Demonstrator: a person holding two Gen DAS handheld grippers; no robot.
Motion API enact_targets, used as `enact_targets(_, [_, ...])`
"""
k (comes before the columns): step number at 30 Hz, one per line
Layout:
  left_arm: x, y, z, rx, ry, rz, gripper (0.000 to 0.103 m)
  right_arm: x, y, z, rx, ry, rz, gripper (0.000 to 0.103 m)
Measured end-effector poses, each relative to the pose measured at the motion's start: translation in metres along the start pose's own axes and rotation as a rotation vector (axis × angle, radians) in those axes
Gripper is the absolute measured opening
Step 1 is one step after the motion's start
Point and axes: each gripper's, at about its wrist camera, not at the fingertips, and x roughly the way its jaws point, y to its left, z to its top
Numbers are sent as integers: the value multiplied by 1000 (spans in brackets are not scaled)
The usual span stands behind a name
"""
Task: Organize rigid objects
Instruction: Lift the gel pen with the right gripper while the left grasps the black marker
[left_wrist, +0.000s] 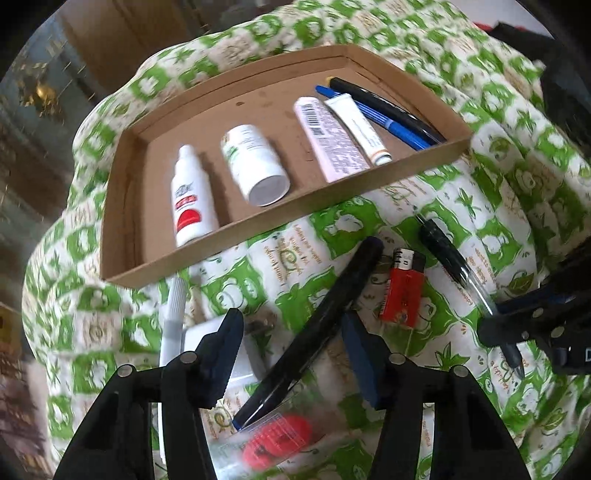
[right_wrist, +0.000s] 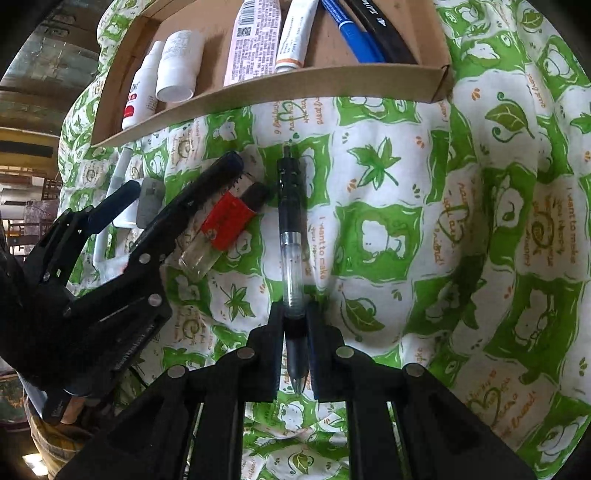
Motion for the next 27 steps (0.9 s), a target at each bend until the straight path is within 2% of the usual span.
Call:
enact_targets(1, [2, -5, 1, 22, 11, -2, 43, 1, -1, 5, 3, 0, 4, 11])
enact_targets(2, [3, -13, 0, 56, 9, 13, 43, 1, -1, 6, 8, -1, 9, 11])
enact_targets(4, [5, -24, -3, 109, 20, 22, 32, 0, -4, 8, 16, -3, 16, 11])
enact_targets(6, [8, -28, -4, 124, 16, 47, 30, -1, -4, 10, 18, -12, 16, 11])
enact_targets(7, [9, -25, -2, 98, 20, 37, 28, -3, -7, 10, 17, -14, 16, 11])
enact_targets(10, [9, 5, 5, -103, 45, -92, 28, -4, -10, 11, 12, -30, 17, 11])
enact_targets(11, [8, 15, 5, -182, 54, -150, 27, -4, -11, 14, 12, -34, 18, 11])
enact_targets(12, [7, 30, 4, -297, 63, -240, 27, -4, -12, 16, 16, -36, 22, 11])
enact_targets(14, [2, 41, 0, -394, 60, -323, 24, -5, -16, 19, 30, -37, 36, 11])
enact_targets(16, [-6, 42, -9, -435, 49, -379, 24, -8, -20, 20, 45, -42, 48, 11])
enact_targets(23, [5, 30, -28, -424, 67, -358, 26, -12, -18, 22, 9, -71, 8, 14])
enact_targets(27, [6, 23, -22, -362, 55, -305, 27, -8, -16, 24, -2, -79, 2, 14])
